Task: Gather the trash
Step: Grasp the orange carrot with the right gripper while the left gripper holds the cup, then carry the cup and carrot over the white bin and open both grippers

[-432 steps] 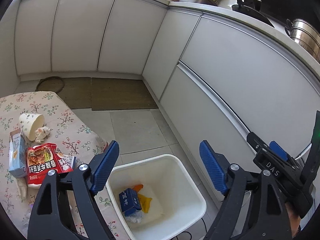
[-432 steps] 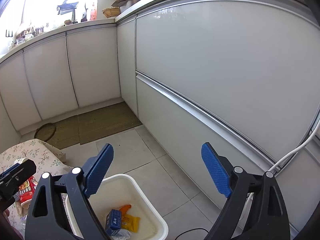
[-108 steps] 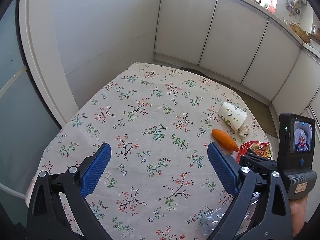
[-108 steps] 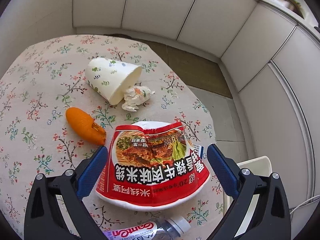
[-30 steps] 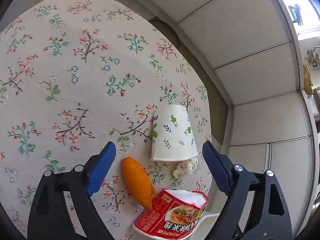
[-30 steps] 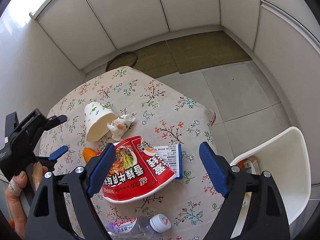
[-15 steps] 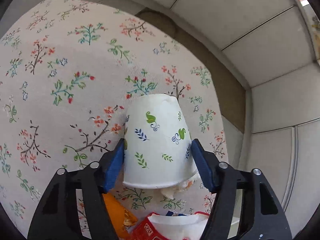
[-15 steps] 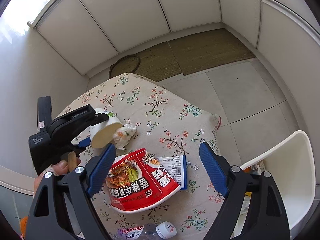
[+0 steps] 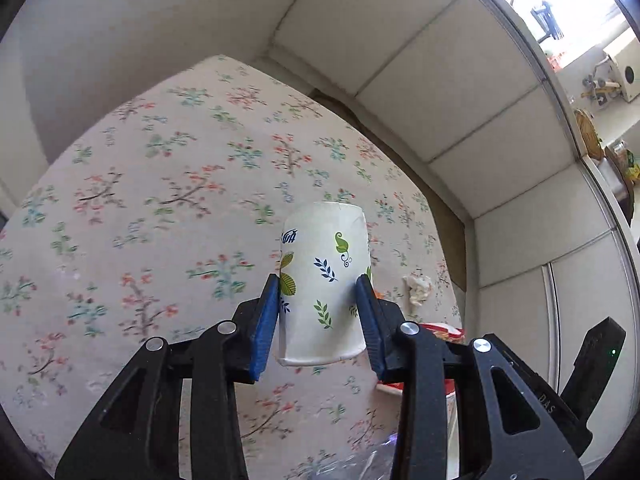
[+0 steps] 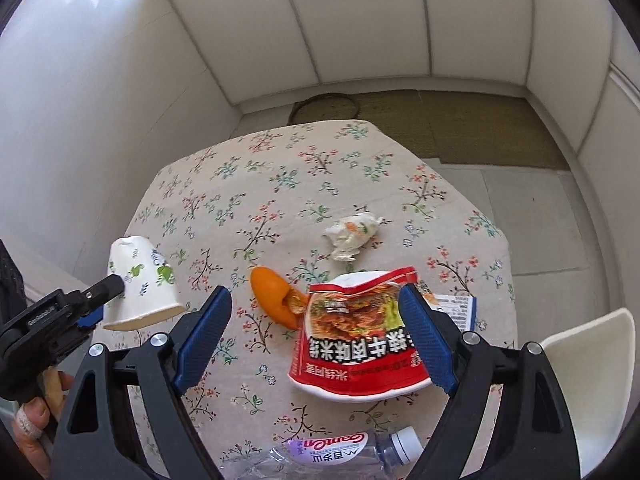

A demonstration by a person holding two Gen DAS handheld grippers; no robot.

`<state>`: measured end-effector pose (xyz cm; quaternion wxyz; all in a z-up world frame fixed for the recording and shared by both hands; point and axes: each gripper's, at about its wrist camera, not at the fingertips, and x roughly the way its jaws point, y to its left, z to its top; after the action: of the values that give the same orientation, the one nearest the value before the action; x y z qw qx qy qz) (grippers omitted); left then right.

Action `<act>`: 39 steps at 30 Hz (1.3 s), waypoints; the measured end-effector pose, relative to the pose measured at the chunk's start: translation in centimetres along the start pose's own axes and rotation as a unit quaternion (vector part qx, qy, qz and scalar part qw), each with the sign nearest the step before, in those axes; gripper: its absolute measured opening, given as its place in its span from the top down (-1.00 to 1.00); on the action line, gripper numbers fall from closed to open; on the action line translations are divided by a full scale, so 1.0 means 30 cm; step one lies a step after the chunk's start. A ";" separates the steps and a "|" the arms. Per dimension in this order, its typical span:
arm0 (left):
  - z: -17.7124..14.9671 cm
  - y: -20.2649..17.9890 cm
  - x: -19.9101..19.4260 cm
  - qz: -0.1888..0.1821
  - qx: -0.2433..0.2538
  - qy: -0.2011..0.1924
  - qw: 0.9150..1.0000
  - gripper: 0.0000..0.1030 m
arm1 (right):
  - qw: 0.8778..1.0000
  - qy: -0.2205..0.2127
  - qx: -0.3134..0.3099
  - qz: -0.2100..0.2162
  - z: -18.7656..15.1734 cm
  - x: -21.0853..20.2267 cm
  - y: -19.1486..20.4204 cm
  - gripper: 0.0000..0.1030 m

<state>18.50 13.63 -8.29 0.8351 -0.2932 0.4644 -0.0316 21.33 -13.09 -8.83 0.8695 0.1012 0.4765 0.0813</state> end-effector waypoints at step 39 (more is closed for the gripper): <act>0.105 0.165 -0.302 -0.053 -0.038 -0.074 0.995 0.27 | 0.988 -0.017 -0.152 0.038 -0.016 0.071 0.484 0.73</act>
<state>14.79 22.12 -2.74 0.8524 -0.3505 0.3864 -0.0367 21.41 1.50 -7.13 0.8791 -0.0127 0.4395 0.1840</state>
